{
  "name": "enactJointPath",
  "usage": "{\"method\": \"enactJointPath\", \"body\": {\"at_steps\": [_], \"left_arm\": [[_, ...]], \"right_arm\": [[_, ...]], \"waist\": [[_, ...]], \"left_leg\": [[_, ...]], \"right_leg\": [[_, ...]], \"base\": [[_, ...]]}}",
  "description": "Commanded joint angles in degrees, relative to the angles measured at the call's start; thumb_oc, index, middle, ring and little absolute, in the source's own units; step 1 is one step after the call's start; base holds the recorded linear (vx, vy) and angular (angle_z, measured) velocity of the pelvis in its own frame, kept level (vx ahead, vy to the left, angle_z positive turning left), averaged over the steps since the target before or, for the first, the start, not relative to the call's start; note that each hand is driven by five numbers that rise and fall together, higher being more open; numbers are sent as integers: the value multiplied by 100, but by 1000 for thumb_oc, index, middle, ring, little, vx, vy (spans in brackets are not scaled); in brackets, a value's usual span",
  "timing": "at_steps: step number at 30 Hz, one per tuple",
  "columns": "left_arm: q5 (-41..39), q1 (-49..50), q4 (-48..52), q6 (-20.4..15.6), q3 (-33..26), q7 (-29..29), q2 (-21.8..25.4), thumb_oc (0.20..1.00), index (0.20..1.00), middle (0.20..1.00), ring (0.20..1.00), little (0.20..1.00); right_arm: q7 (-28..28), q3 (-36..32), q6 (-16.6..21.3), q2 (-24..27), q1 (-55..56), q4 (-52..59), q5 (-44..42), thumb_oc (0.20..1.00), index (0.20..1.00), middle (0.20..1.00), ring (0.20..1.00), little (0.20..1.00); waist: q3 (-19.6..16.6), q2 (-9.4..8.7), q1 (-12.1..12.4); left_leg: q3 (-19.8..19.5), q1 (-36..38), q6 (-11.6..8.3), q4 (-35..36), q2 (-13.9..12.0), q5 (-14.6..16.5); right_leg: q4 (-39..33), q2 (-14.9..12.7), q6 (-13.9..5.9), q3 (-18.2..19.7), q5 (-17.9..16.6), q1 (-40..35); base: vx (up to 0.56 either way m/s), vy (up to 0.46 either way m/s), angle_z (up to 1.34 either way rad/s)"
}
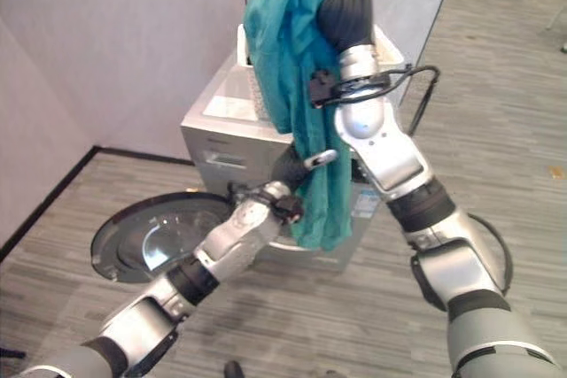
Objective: Grab the laundry basket,head to the washer,open it,put in the laundry and shut it.
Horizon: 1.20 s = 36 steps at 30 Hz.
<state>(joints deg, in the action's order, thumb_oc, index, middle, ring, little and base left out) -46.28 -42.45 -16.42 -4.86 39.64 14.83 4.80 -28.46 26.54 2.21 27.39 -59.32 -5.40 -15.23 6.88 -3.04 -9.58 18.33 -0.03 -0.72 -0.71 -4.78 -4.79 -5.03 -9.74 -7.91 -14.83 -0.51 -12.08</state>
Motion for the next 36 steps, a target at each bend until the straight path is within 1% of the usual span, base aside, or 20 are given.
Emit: {"method": "enactJointPath", "body": {"at_steps": [1, 5, 11, 17, 18, 23, 24, 28, 32, 36], "left_arm": [[128, -522, -196, -353, 149, -23, -301, 1000, 1000, 1000, 1000, 1000], [97, -703, -248, -442, 75, 72, -397, 1000, 1000, 1000, 1000, 1000], [138, -745, -172, -472, 14, 86, -336, 1000, 1000, 1000, 1000, 1000], [113, -685, -164, -534, 10, 138, -473, 1000, 1000, 1000, 1000, 1000], [226, -671, -153, -597, -26, 185, -511, 1000, 1000, 1000, 1000, 1000], [374, -727, -350, -632, -44, 226, -589, 1000, 1000, 1000, 1000, 1000], [345, -784, -499, -646, -49, 239, -640, 200, 200, 200, 200, 200], [286, -796, -558, -703, -71, 258, -690, 200, 200, 200, 200, 200], [320, -695, -549, -815, -133, 442, -843, 200, 200, 200, 200, 200], [485, -460, -469, -905, -186, 609, -775, 200, 200, 200, 200, 200]], "right_arm": [[-47, 54, 328, 115, -946, -218, -167, 200, 200, 200, 200, 200], [-12, 104, 316, 111, -883, -180, -146, 200, 200, 200, 200, 200], [30, 107, 314, 238, -797, -200, -104, 200, 200, 200, 200, 200], [44, 81, 346, 394, -662, -249, -169, 200, 200, 200, 200, 200], [67, 47, 396, 383, -573, -231, -216, 200, 200, 200, 200, 200], [110, 8, 509, 289, -414, -170, -371, 200, 200, 200, 200, 200], [125, 10, 544, 213, -378, -168, -406, 200, 200, 200, 200, 200], [114, -12, 598, 113, -274, -139, -479, 200, 200, 200, 200, 200], [47, -61, 674, -42, -49, -47, -583, 200, 200, 200, 200, 200], [-4, -80, 770, -80, 289, 216, -665, 200, 200, 200, 200, 200]], "waist": [[-307, 213, 97], [-307, 252, 46], [-295, 299, -2], [-322, 274, -30], [-342, 257, -49], [-388, 243, -97], [-411, 236, -116], [-430, 227, -145], [-427, 203, -150], [-414, 181, -140]], "left_leg": [[18, 390, -575, -278, -791, 582], [34, 391, -626, -276, -860, 509], [78, 410, -685, -333, -958, 450], [97, 445, -727, -350, -1035, 427], [123, 472, -736, -330, -1052, 427], [199, 522, -755, -282, -1087, 422], [235, 537, -761, -268, -1104, 421], [279, 558, -766, -257, -1110, 424], [306, 565, -768, -243, -1112, 427], [327, 564, -763, -243, -1114, 429]], "right_leg": [[365, 73, 266, 196, 601, 374], [358, 139, 307, 187, 640, 350], [322, 225, 353, 166, 670, 291], [272, 301, 386, 141, 683, 228], [257, 319, 386, 144, 683, 218], [262, 331, 376, 176, 666, 237], [269, 337, 373, 194, 654, 250], [287, 338, 370, 217, 643, 264], [305, 341, 373, 237, 631, 269], [337, 332, 377, 257, 622, 285]], "base": [[-26, -50, 0], [-27, -57, -2], [-21, -34, -1], [0, 0, 0], [0, 0, 0], [-1, 3, -3], [2, 6, -10], [4, 11, -13], [0, 3, -1], [0, 0, 0]]}}
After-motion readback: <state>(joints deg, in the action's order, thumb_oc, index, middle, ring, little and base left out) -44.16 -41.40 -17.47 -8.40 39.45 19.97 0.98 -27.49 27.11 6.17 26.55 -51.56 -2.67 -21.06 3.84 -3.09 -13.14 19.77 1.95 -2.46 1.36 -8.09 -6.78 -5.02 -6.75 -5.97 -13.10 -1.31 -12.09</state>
